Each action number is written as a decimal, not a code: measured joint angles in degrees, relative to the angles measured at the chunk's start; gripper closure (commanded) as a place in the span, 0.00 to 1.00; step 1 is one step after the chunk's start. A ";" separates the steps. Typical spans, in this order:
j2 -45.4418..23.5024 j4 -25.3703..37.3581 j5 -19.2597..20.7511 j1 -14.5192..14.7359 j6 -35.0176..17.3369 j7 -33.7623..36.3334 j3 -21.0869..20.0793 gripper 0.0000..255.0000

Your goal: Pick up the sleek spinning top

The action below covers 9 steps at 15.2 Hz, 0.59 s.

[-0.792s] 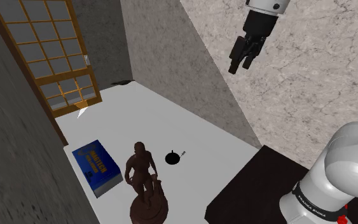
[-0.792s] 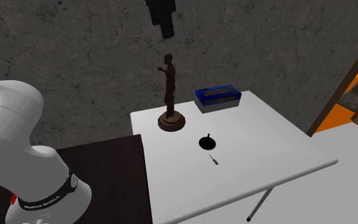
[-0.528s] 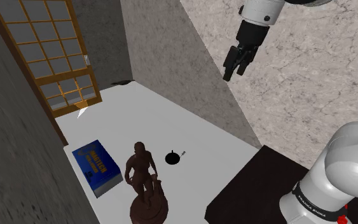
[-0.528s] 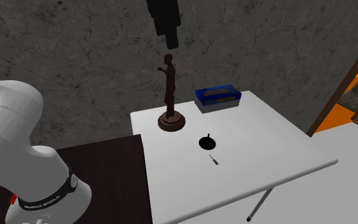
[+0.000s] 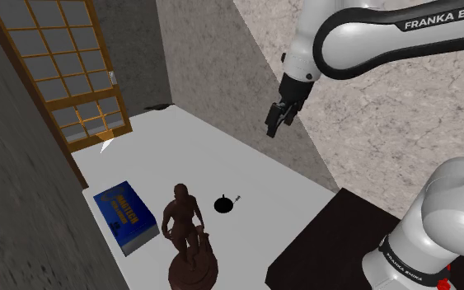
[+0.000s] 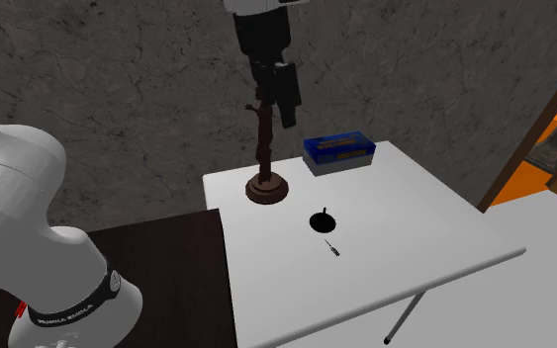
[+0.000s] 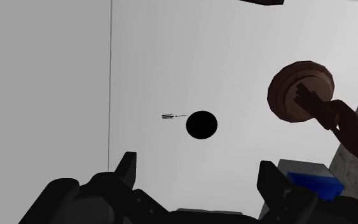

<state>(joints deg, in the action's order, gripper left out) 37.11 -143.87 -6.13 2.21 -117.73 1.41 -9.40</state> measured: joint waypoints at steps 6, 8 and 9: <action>-8.75 -3.67 1.71 -0.17 -13.03 1.99 -4.18 0.00; -12.36 -4.85 2.86 -0.55 -17.90 3.08 -5.73 0.00; -13.87 -5.27 3.54 -0.78 -19.90 3.68 -6.44 0.00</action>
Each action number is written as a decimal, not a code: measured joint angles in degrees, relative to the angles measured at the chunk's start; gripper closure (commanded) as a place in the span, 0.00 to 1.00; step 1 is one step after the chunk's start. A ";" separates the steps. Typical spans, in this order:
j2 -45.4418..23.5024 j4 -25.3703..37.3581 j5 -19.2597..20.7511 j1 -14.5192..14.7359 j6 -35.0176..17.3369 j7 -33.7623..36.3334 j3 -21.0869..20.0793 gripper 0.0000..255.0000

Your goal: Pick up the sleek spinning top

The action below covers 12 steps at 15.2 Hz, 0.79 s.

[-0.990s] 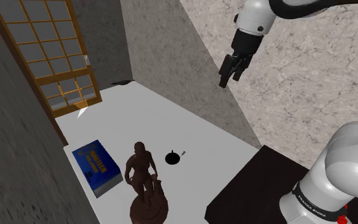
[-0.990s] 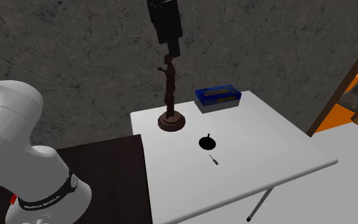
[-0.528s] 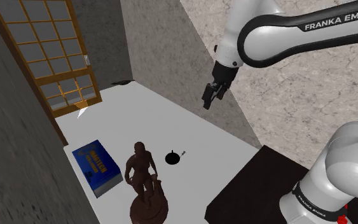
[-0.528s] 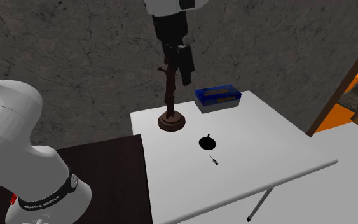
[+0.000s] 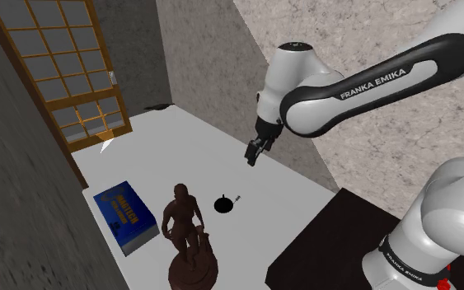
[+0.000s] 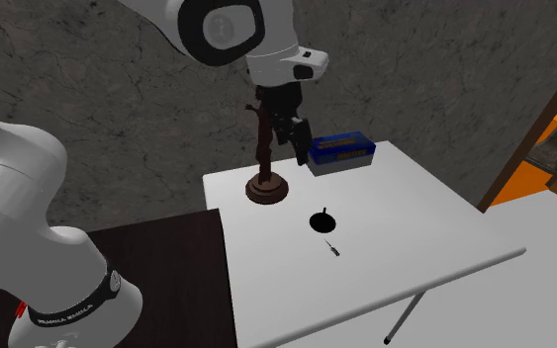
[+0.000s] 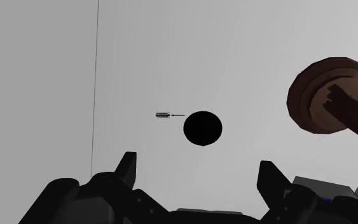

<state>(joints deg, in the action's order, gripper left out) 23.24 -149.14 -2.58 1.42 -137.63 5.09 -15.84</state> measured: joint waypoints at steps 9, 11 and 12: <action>-21.72 3.13 19.51 -5.79 -17.22 15.34 -7.14 0.00; -27.18 5.40 27.77 -6.08 -19.27 21.38 -6.73 0.00; -29.81 6.19 32.22 -5.71 -20.46 24.65 -5.86 0.00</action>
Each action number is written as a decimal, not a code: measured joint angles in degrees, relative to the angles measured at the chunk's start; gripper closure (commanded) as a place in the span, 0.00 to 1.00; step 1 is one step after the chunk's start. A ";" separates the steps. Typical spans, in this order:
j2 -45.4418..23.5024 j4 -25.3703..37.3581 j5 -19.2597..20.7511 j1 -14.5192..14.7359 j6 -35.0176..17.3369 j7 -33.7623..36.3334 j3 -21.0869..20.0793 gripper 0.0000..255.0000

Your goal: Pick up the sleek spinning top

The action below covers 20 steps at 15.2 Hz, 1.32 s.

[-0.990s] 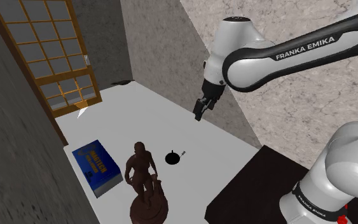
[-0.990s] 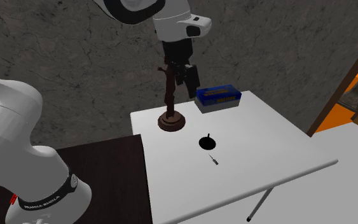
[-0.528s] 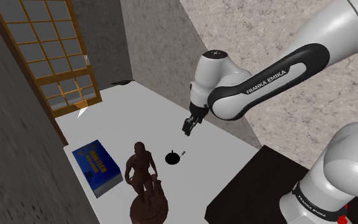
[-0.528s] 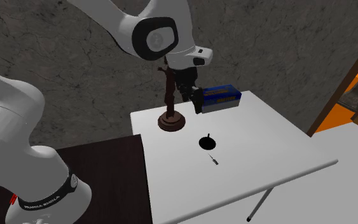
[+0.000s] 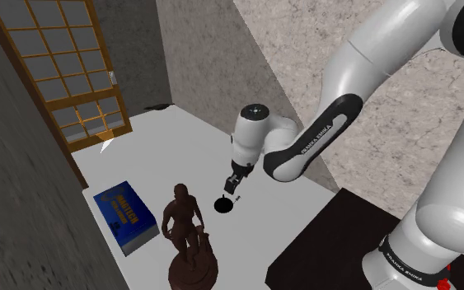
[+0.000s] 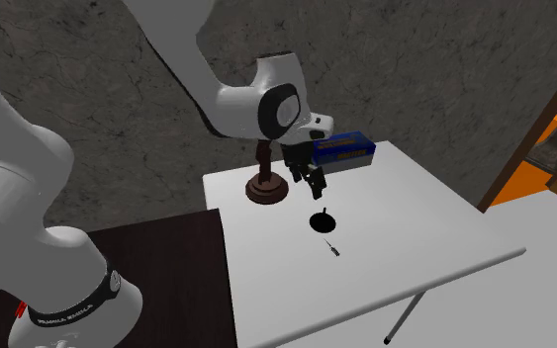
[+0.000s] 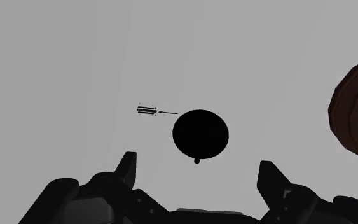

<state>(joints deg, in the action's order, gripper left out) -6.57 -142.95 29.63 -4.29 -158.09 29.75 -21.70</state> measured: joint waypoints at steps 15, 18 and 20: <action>-28.07 18.66 31.85 14.43 -5.41 25.91 15.53 0.00; -29.97 19.69 33.60 15.45 -6.37 27.80 16.82 0.00; -30.25 19.88 33.82 15.57 -6.51 28.02 16.99 1.00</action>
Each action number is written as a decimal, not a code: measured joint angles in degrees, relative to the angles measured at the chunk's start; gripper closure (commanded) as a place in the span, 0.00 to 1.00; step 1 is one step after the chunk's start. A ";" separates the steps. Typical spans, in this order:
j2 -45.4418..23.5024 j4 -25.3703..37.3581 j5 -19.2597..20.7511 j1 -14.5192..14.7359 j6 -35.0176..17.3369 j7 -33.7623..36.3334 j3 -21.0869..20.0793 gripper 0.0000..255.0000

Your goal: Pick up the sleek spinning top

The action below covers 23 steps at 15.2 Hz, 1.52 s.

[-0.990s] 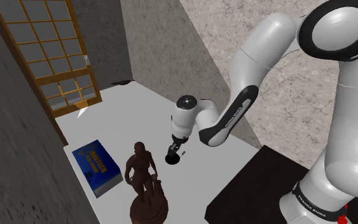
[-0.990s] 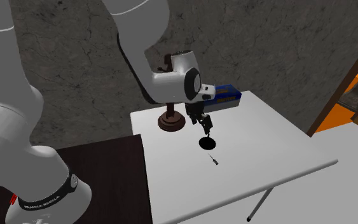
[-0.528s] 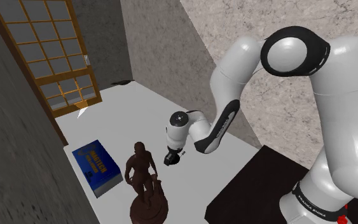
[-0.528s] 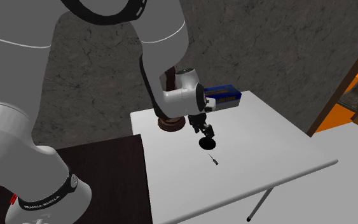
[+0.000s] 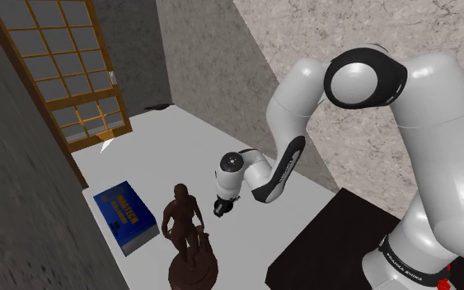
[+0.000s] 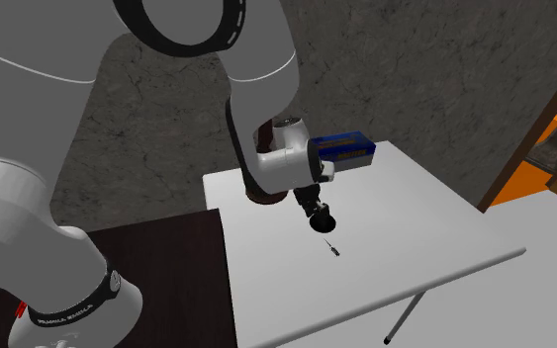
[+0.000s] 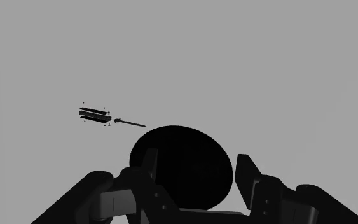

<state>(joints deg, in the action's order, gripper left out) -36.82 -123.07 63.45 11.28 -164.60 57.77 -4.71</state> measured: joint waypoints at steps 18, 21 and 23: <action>6.14 -3.31 -5.61 -3.20 3.01 -5.90 -4.10 1.00; 8.77 -4.63 -8.17 -4.72 4.21 -8.59 -5.84 1.00; 10.14 -5.16 -9.77 -5.45 5.01 -10.08 -6.90 1.00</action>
<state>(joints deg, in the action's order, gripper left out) -26.68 -128.23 53.68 5.83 -159.58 47.69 -11.61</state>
